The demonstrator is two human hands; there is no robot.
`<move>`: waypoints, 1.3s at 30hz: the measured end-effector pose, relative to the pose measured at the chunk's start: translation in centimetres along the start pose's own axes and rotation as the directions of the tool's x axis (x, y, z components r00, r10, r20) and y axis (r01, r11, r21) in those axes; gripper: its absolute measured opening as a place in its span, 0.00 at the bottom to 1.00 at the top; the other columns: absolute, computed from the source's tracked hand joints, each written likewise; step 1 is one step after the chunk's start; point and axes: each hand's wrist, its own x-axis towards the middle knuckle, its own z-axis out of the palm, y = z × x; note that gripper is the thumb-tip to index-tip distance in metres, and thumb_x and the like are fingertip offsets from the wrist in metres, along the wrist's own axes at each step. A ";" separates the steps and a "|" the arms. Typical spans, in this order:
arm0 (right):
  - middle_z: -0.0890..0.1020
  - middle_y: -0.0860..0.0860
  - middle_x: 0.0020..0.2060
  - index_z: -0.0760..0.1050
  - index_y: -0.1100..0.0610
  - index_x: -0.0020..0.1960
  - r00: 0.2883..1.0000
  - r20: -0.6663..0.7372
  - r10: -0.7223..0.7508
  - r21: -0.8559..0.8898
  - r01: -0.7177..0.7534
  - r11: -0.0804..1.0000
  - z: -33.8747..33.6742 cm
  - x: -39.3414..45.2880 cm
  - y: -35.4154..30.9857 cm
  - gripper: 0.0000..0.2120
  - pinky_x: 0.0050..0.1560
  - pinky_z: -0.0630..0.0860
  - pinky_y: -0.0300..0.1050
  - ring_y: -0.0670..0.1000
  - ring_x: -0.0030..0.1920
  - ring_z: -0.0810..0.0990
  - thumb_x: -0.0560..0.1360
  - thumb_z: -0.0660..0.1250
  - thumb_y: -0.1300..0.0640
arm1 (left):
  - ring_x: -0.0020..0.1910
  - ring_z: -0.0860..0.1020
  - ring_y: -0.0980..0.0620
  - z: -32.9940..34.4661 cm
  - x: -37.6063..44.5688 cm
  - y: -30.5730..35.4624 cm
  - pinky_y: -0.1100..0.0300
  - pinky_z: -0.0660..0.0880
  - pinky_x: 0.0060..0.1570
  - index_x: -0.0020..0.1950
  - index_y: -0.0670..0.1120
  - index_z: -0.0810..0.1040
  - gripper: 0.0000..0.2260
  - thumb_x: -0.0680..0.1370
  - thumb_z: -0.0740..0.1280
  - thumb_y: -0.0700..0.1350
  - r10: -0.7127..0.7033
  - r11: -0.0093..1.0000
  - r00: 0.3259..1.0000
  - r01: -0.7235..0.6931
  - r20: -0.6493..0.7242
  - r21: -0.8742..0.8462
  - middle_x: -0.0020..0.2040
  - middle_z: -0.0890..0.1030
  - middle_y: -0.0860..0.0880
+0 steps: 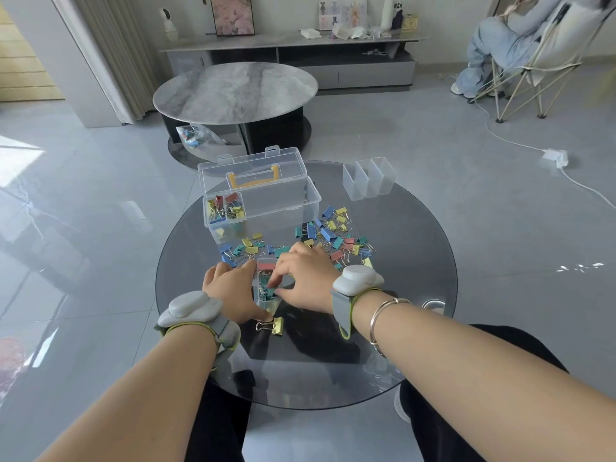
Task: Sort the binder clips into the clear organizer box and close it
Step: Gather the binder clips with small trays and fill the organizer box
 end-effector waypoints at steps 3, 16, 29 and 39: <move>0.80 0.44 0.50 0.84 0.49 0.47 0.999 -0.029 0.015 0.008 -0.015 1.000 0.1 -0.1 0.0 0.08 0.58 0.63 0.49 0.50 0.56 0.68 0.75 0.66 0.53 | 0.55 0.65 0.48 -0.1 0.0 0.1 0.50 0.60 0.62 0.55 0.56 0.66 0.33 0.58 0.74 0.66 0.002 1.000 1.000 -0.002 -0.004 0.007 0.49 0.76 0.54; 0.64 0.53 0.69 0.65 0.50 0.69 0.911 -0.046 0.409 -0.241 -0.407 0.881 -0.5 0.8 5.3 0.28 0.62 0.68 0.54 0.60 0.68 0.62 0.72 0.67 0.46 | 0.59 0.65 0.48 -1.1 -0.6 0.6 0.52 0.58 0.64 0.56 0.56 0.66 0.33 0.59 0.75 0.66 0.024 0.999 1.000 -0.025 0.015 0.033 0.50 0.76 0.55; 0.66 0.58 0.65 0.64 0.59 0.68 0.843 -0.018 0.538 -0.198 -0.530 0.824 -0.2 3.8 5.5 0.19 0.62 0.67 0.55 0.59 0.65 0.67 0.78 0.58 0.57 | 0.60 0.65 0.48 -1.4 -0.1 1.1 0.51 0.58 0.65 0.62 0.55 0.66 0.35 0.61 0.75 0.64 0.056 0.996 0.998 -0.059 0.036 0.072 0.57 0.77 0.55; 0.76 0.59 0.47 0.74 0.64 0.45 0.903 0.067 0.424 -0.285 -0.390 0.876 -0.8 2.9 4.6 0.01 0.43 0.67 0.43 0.59 0.54 0.79 0.75 0.63 0.66 | 0.59 0.65 0.48 -1.3 -0.4 1.5 0.49 0.59 0.66 0.59 0.55 0.66 0.33 0.61 0.75 0.64 0.054 0.996 0.998 -0.056 0.032 0.064 0.55 0.77 0.54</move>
